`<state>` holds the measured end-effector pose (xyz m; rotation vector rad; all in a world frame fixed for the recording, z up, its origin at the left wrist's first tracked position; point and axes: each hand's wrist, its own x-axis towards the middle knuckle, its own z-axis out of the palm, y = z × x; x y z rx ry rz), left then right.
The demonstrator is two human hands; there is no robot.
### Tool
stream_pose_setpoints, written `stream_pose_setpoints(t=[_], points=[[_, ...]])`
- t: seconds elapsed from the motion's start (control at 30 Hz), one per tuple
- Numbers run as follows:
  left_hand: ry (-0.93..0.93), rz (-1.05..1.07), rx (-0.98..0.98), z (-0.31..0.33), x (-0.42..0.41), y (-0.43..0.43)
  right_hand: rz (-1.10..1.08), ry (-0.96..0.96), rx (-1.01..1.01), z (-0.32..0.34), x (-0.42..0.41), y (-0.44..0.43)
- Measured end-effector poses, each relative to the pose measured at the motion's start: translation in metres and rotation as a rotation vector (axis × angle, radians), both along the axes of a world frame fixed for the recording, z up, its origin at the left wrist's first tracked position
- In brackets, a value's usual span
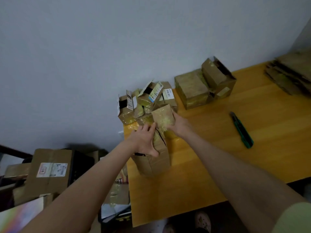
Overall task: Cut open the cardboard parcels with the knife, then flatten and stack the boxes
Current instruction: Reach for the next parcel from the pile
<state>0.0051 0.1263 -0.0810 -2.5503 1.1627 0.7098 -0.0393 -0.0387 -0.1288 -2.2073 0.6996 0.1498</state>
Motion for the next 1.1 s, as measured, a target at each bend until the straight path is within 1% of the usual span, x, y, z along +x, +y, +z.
stream_pose_setpoints(t=[0.13, 0.27, 0.33, 0.43, 0.47, 0.53, 0.6, 0.63, 0.7, 0.77, 0.83, 0.9, 0.93, 1.03, 1.1], points=[[0.07, 0.021, 0.018, 0.001, 0.007, 0.023, 0.028, 0.013, -0.044, -0.008, 0.016, 0.016], [0.141, 0.096, -0.043, 0.012, 0.019, 0.048, 0.019, 0.047, -0.048, -0.007, 0.027, 0.016], [0.127, 0.206, -0.113, 0.02, 0.027, 0.062, 0.026, 0.054, -0.054, -0.006, 0.028, 0.017], [0.018, 0.348, -0.227, 0.028, 0.035, 0.073, 0.036, 0.043, -0.028, -0.008, 0.024, 0.019], [0.002, 0.383, -0.256, 0.028, 0.037, 0.073, 0.042, 0.026, 0.012, -0.007, 0.021, 0.018], [0.02, 0.416, -0.287, 0.027, 0.038, 0.068, 0.038, -0.028, 0.154, -0.003, 0.012, 0.011], [-0.003, 0.429, -0.294, 0.027, 0.04, 0.06, -0.005, -0.065, 0.302, 0.002, 0.0, 0.0], [-0.024, 0.444, -0.291, 0.029, 0.041, 0.056, -0.041, -0.063, 0.332, 0.003, -0.007, -0.007], [-0.056, 0.476, -0.268, 0.033, 0.044, 0.047, -0.12, -0.006, 0.306, 0.002, -0.019, -0.02], [-0.08, 0.495, -0.239, 0.033, 0.045, 0.041, -0.203, 0.066, 0.224, 0.001, -0.03, -0.03], [-0.076, 0.52, -0.24, 0.029, 0.042, 0.034, -0.278, 0.018, 0.226, 0.001, -0.038, -0.035], [-0.023, 0.553, -0.275, 0.022, 0.035, 0.027, -0.332, -0.027, 0.303, -0.002, -0.044, -0.036], [0.01, 0.574, -0.299, 0.018, 0.031, 0.023, -0.347, -0.008, 0.311, -0.005, -0.046, -0.036], [0.077, 0.654, -0.379, 0.007, 0.021, 0.012, -0.333, 0.083, 0.19, -0.015, -0.05, -0.036], [0.109, 0.709, -0.433, 0.001, 0.018, 0.009, -0.359, 0.04, 0.135, -0.018, -0.049, -0.037]])
